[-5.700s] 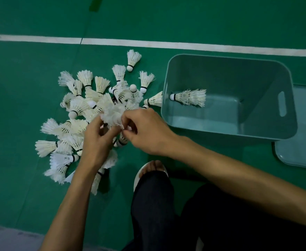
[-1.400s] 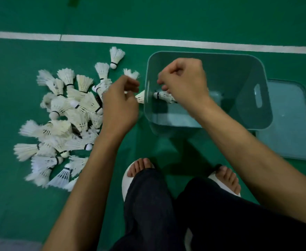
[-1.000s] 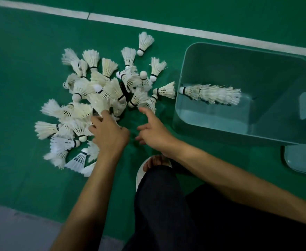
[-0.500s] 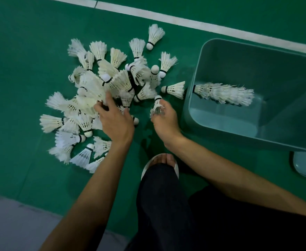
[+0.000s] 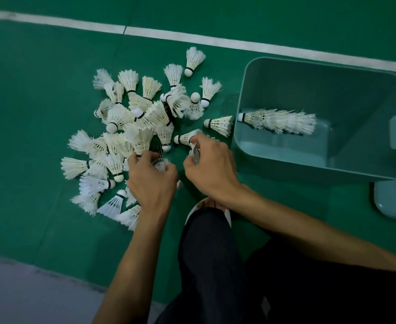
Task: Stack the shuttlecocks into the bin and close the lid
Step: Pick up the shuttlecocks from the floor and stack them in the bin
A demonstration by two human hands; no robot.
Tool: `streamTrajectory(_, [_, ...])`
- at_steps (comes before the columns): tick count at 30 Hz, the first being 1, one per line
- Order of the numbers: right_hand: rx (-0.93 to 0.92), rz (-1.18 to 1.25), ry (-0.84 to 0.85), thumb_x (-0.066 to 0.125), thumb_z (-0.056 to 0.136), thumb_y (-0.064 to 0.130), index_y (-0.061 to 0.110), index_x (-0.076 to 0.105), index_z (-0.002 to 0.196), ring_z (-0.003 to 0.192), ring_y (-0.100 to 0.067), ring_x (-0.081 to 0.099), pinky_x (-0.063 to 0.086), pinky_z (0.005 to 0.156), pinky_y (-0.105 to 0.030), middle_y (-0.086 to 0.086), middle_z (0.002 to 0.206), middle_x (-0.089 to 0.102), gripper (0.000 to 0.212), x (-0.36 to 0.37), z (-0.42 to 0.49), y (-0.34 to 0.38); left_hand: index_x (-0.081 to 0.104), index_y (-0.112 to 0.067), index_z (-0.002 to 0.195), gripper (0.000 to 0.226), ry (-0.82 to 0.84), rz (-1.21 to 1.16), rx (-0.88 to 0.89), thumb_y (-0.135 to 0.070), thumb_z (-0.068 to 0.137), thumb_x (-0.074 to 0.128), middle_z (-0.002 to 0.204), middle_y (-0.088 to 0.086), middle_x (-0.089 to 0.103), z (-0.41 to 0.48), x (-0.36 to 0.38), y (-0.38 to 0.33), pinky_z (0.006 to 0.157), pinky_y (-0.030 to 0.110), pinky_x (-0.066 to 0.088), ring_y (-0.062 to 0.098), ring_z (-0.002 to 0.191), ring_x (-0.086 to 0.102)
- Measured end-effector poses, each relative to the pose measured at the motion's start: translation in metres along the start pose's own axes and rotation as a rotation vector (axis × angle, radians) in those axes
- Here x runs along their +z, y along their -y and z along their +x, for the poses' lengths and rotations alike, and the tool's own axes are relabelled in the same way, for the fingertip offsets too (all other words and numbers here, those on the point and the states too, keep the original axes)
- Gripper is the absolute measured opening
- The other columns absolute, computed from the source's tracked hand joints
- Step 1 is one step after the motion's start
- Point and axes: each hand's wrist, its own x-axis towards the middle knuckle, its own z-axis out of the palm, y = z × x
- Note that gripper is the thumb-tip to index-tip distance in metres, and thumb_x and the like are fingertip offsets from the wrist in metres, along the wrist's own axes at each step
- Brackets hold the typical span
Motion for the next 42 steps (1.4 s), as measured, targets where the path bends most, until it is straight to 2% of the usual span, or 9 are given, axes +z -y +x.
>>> streamTrajectory(7, [0.004, 0.368, -0.126, 0.068, 0.095, 0.028, 0.011, 0.074, 0.087, 0.06, -0.009, 0.06, 0.053, 0.058, -0.03, 0.004, 0.07, 0.067, 0.02, -0.041, 0.006, 0.016, 0.072, -0.022, 0.096, 0.022, -0.069, -0.078, 0.112, -0.03, 0.076, 0.072, 0.114, 0.002, 0.063, -0.008, -0.022, -0.033, 0.064, 0.023, 0.039, 0.017, 0.086, 0.058])
streamTrajectory(11, [0.04, 0.435, -0.256, 0.064, 0.091, 0.003, 0.009, 0.068, 0.103, 0.065, -0.005, 0.061, 0.049, 0.057, -0.021, 0.005, 0.084, 0.066, 0.014, -0.088, 0.025, 0.015, 0.076, -0.017, 0.098, 0.021, -0.146, -0.213, 0.265, -0.024, 0.078, 0.072, 0.109, 0.008, 0.063, -0.006, -0.03, -0.063, 0.065, 0.001, 0.033, 0.008, 0.085, 0.053])
streamTrajectory(14, [0.08, 0.509, -0.411, 0.066, 0.084, 0.0, 0.011, 0.058, 0.108, 0.07, -0.017, 0.069, 0.056, 0.057, -0.037, -0.003, 0.09, 0.068, 0.028, -0.132, 0.037, -0.003, 0.076, -0.015, 0.101, 0.025, -0.163, -0.333, 0.394, -0.019, 0.077, 0.072, 0.113, 0.012, 0.062, -0.006, -0.033, -0.086, 0.073, 0.021, 0.053, 0.021, 0.096, 0.065])
streamTrajectory(16, [0.14, 0.538, -0.511, 0.068, 0.08, 0.003, 0.013, 0.054, 0.109, 0.061, -0.014, 0.063, 0.05, 0.052, -0.032, -0.005, 0.084, 0.068, 0.034, -0.163, 0.042, -0.023, 0.076, -0.012, 0.101, 0.025, -0.185, -0.403, 0.48, -0.015, 0.076, 0.071, 0.114, 0.013, 0.061, -0.008, -0.031, -0.104, 0.073, 0.035, 0.057, 0.025, 0.095, 0.066])
streamTrajectory(20, [0.317, 0.303, -0.629, 0.069, 0.073, 0.01, 0.026, 0.06, 0.089, 0.062, -0.011, 0.062, 0.051, 0.058, -0.024, 0.001, 0.077, 0.07, 0.024, -0.218, 0.047, -0.081, 0.075, -0.006, 0.099, 0.025, -0.123, -0.465, 0.659, -0.013, 0.075, 0.07, 0.111, 0.019, 0.061, -0.021, -0.018, -0.152, 0.077, 0.014, 0.046, 0.012, 0.094, 0.056])
streamTrajectory(26, [0.501, -0.133, -0.446, 0.063, 0.079, 0.007, 0.005, 0.074, 0.101, 0.097, -0.035, 0.068, 0.055, 0.085, -0.038, -0.019, 0.101, 0.073, 0.024, -0.234, 0.044, -0.165, 0.075, -0.01, 0.094, 0.022, 0.14, -0.445, 0.799, -0.018, 0.074, 0.07, 0.106, 0.011, 0.06, -0.031, 0.039, -0.216, 0.068, 0.025, 0.049, 0.018, 0.087, 0.059])
streamTrajectory(32, [0.514, -0.441, -0.245, 0.061, 0.09, 0.0, -0.002, 0.065, 0.107, 0.102, -0.047, 0.064, 0.052, 0.078, -0.043, -0.03, 0.11, 0.067, 0.018, -0.196, 0.057, -0.195, 0.075, -0.018, 0.089, 0.015, 0.458, -0.175, 0.825, -0.027, 0.077, 0.072, 0.098, 0.004, 0.059, -0.027, 0.093, -0.226, 0.077, 0.028, 0.048, 0.018, 0.084, 0.057])
streamTrajectory(37, [0.719, -0.137, -0.255, 0.067, 0.088, 0.01, 0.003, 0.072, 0.111, 0.108, -0.038, 0.068, 0.054, 0.089, -0.036, -0.022, 0.115, 0.07, 0.025, -0.175, 0.087, -0.225, 0.08, -0.02, 0.092, 0.017, 0.553, -0.088, 0.791, -0.027, 0.077, 0.076, 0.097, 0.002, 0.058, -0.014, 0.099, -0.226, 0.077, 0.027, 0.041, 0.017, 0.087, 0.055])
streamTrajectory(42, [0.817, 0.17, -0.235, 0.063, 0.091, 0.009, 0.006, 0.074, 0.105, 0.098, -0.026, 0.068, 0.053, 0.084, -0.028, -0.011, 0.109, 0.073, 0.018, -0.16, 0.106, -0.245, 0.083, -0.018, 0.094, 0.019, 0.59, -0.061, 0.782, -0.024, 0.078, 0.076, 0.09, 0.005, 0.067, -0.004, 0.096, -0.226, 0.073, 0.023, 0.045, 0.021, 0.084, 0.063])
